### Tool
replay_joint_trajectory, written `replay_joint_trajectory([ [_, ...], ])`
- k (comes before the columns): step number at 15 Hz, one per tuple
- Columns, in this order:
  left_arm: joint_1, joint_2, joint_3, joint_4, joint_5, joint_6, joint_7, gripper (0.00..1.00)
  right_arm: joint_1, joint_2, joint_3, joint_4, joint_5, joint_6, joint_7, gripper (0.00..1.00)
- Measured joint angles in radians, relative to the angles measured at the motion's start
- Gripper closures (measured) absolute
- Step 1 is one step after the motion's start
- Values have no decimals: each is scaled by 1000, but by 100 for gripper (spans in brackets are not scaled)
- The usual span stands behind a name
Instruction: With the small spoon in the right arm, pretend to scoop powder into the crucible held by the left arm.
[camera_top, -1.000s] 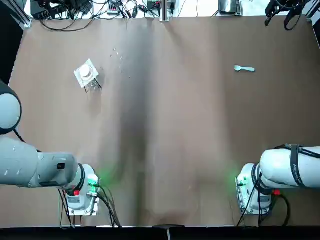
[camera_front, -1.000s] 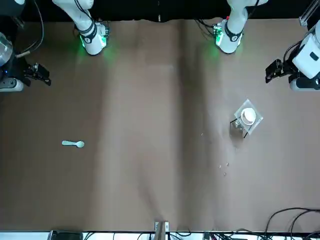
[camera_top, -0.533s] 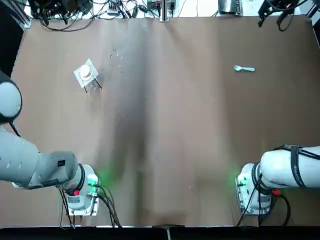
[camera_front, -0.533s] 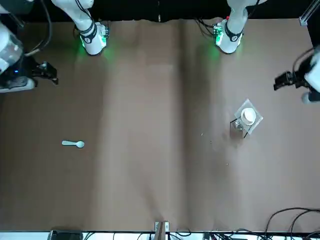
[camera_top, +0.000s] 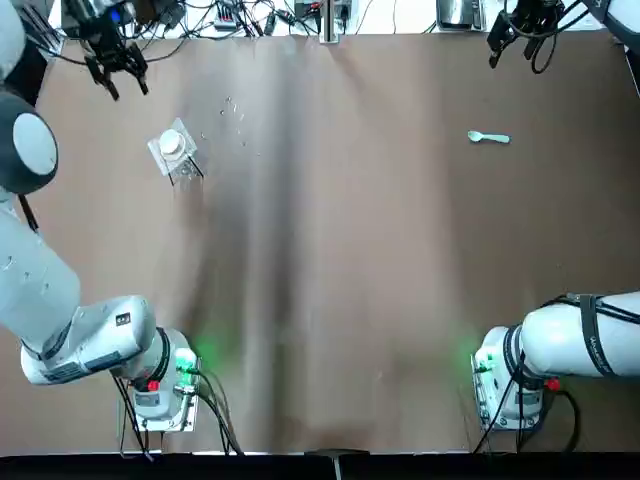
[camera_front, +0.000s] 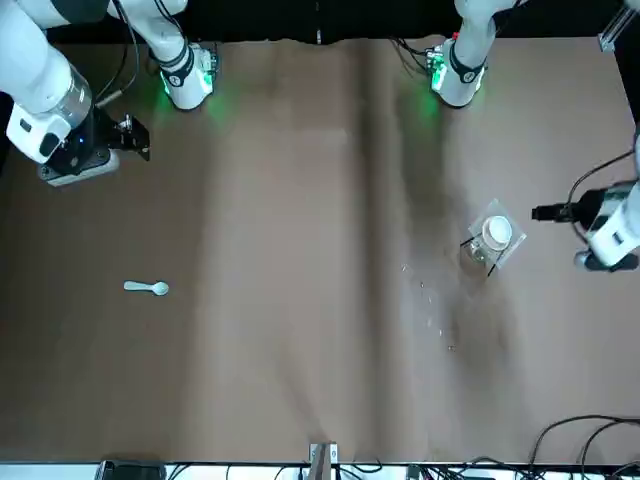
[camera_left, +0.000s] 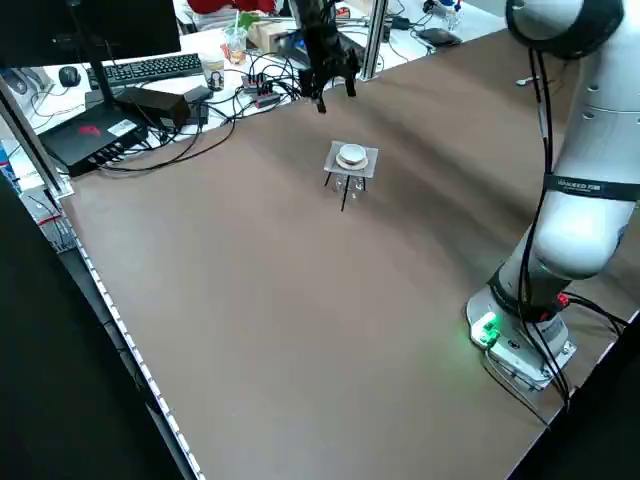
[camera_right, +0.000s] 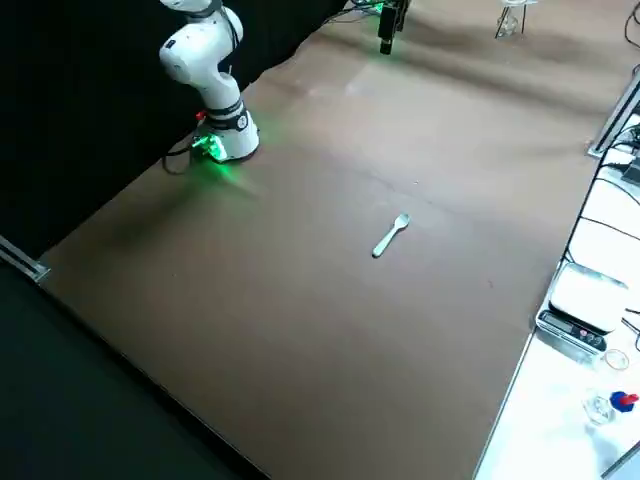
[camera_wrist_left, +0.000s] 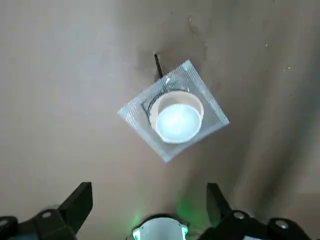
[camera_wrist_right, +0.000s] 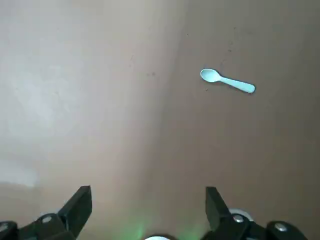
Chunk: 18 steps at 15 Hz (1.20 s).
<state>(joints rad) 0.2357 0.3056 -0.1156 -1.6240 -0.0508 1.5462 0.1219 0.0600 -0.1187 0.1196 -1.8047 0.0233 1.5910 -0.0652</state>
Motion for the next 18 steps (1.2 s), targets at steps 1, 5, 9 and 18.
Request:
replay_joint_trajectory([
  [1, 0, 24, -3, -20, 0, 49, 24, 0, 0, 7, 0, -1, -1, 2, -34, 0],
  [5, 0, 67, -7, -111, -46, 171, 99, 0, -11, 82, -12, -7, -6, 72, -251, 0],
  [9, 4, 70, -7, -156, -76, 177, 165, 12, -93, 185, -20, -5, -7, 161, -545, 0],
  [18, 37, 69, -7, -194, -154, 176, 256, 39, -225, 381, -26, 6, -89, 338, -922, 4],
])
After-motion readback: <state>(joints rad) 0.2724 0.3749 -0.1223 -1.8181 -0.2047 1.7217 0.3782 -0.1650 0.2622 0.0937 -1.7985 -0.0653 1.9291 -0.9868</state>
